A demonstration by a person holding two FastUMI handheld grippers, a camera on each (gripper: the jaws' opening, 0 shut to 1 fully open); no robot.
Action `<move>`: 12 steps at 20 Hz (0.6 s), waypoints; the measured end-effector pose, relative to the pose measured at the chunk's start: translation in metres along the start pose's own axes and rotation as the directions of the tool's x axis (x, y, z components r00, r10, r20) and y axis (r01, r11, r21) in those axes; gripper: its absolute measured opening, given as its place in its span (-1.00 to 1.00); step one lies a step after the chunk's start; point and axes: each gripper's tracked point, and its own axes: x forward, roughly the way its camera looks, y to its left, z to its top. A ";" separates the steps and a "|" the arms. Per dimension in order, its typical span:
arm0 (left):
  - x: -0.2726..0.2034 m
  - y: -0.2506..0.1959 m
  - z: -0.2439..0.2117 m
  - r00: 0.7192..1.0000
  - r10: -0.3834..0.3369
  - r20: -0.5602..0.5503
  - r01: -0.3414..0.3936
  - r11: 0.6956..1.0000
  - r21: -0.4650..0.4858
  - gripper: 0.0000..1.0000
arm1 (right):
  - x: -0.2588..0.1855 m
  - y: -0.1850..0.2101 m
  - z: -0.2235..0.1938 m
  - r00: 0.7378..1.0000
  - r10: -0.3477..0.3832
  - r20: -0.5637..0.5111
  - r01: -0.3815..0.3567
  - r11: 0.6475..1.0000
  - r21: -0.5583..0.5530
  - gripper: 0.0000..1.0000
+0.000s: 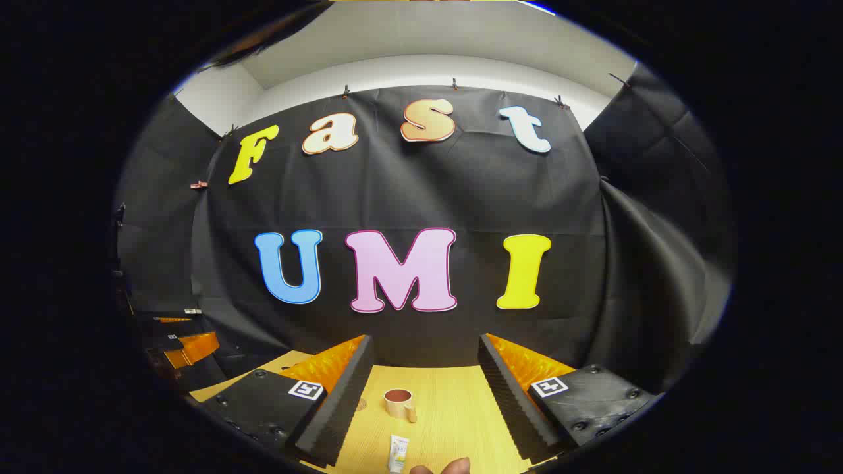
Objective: Put the toothbrush and toothpaste on the desktop into the cup, then pick up the cup and place it on the coaster on the desktop.
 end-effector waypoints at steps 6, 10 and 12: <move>0.002 -0.004 -0.001 1.000 -0.007 -0.003 0.007 1.000 0.013 0.92 | 0.002 0.002 -0.008 1.000 0.012 -0.012 -0.012 1.000 -0.014 0.94; 0.004 -0.006 -0.002 1.000 -0.014 -0.007 0.014 1.000 0.016 0.92 | 0.005 0.004 -0.012 1.000 0.018 -0.021 -0.019 1.000 -0.010 0.94; 0.004 -0.006 -0.002 1.000 -0.014 -0.010 0.014 1.000 0.017 0.93 | 0.005 0.005 -0.014 0.999 0.021 -0.025 -0.021 1.000 -0.013 0.94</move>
